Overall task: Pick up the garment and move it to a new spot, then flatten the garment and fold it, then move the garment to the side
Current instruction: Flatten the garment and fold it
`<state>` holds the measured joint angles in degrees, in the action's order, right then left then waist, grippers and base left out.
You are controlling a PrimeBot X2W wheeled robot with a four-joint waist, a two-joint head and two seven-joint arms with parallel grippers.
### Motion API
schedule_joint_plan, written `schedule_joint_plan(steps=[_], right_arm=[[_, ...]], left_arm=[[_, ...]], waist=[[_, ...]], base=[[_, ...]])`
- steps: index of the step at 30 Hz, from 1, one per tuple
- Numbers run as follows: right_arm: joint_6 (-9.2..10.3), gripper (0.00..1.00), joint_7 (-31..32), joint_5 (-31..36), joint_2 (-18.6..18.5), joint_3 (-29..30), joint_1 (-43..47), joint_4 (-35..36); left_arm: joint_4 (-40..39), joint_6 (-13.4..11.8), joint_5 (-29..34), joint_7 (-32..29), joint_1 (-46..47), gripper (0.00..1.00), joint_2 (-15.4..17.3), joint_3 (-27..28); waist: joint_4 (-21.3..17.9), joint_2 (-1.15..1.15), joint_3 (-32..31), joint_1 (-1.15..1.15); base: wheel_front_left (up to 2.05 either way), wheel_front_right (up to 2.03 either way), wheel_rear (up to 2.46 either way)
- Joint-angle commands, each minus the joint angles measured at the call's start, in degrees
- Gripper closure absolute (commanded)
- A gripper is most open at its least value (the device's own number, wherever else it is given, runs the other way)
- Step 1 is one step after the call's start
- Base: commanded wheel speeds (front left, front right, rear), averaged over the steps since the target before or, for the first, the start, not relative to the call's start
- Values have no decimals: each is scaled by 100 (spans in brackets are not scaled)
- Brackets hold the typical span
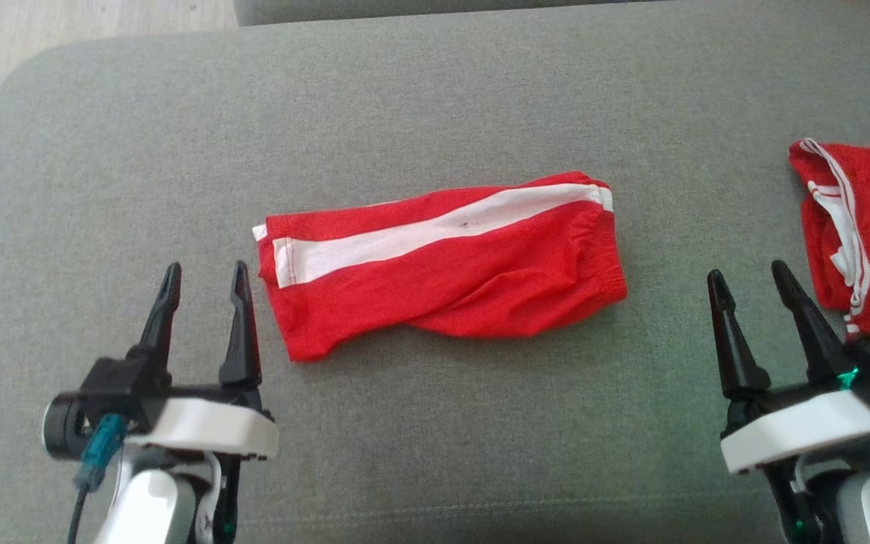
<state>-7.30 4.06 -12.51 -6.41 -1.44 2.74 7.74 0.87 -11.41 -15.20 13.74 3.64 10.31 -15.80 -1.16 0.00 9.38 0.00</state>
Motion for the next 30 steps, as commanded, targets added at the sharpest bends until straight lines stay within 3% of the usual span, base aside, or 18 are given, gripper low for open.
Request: schedule_joint_plan(steps=[1, 11, 18, 30], right_arm=[[-19, 0, 33, 45, -66, -87, -54, 256], [-19, 0, 119, 12, -57, -43, -16, 294], [-19, 0, 303, -170, -242, -266, -431, -132], [-19, 0, 633, -737, -414, -952, -1875, -2036]], left_arm=[[-224, -42, 51, 59, 85, 0, 113, 196], [-269, -67, 10, 11, 20, 0, 127, 146], [-316, -35, 56, -9, 203, 0, 104, 32], [-226, 85, 138, 54, 745, 0, -75, -212]], waist=[[1, 0, -24, 0], [9, 0, 27, 0], [138, 0, 284, 0], [505, 0, 923, 0]], base=[[0, 0, 0], [0, 0, 0], [0, 0, 0], [0, 0, 0]])
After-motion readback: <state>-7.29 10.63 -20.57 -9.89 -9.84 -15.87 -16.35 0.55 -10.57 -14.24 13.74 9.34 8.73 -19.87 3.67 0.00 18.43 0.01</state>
